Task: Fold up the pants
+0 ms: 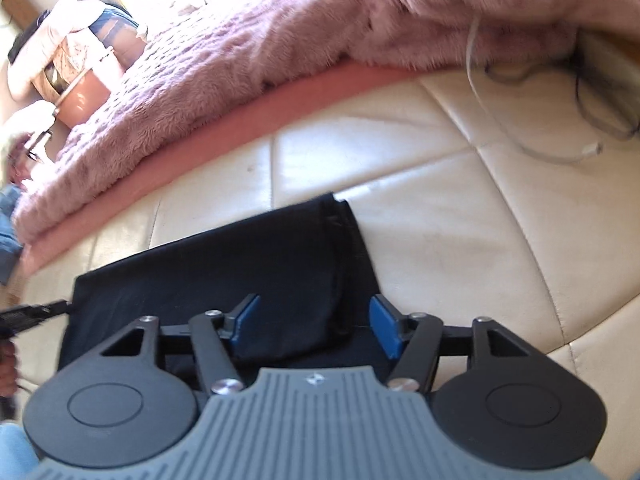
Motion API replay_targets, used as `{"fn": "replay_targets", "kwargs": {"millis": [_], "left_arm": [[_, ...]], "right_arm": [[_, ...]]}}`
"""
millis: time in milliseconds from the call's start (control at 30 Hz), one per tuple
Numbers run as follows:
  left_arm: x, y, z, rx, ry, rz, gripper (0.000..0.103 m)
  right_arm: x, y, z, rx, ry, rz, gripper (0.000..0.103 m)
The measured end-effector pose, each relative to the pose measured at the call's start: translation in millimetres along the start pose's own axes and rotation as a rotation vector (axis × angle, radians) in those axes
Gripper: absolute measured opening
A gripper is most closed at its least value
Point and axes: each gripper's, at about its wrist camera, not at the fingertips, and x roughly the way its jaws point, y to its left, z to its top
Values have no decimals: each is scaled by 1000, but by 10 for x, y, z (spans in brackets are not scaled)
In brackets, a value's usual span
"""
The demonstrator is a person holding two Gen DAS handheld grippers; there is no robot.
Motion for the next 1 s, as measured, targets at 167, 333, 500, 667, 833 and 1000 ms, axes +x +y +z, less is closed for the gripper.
{"fn": "replay_targets", "kwargs": {"millis": [167, 333, 500, 667, 833, 1000], "left_arm": [[144, -208, -84, 57, 55, 27, 1], [223, -257, -145, 82, 87, 77, 1], [261, -286, -172, 95, 92, 107, 3], [279, -253, -152, 55, 101, 100, 5], [280, -243, -166, 50, 92, 104, 5], [273, -273, -161, 63, 91, 114, 6]], "right_arm": [[183, -462, 81, 180, 40, 114, 57], [273, -726, 103, 304, 92, 227, 57], [333, -717, 158, 283, 155, 264, 56], [494, -674, 262, 268, 184, 338, 58], [637, -638, 334, 265, 198, 381, 52], [710, -693, 284, 273, 210, 386, 28]]}}
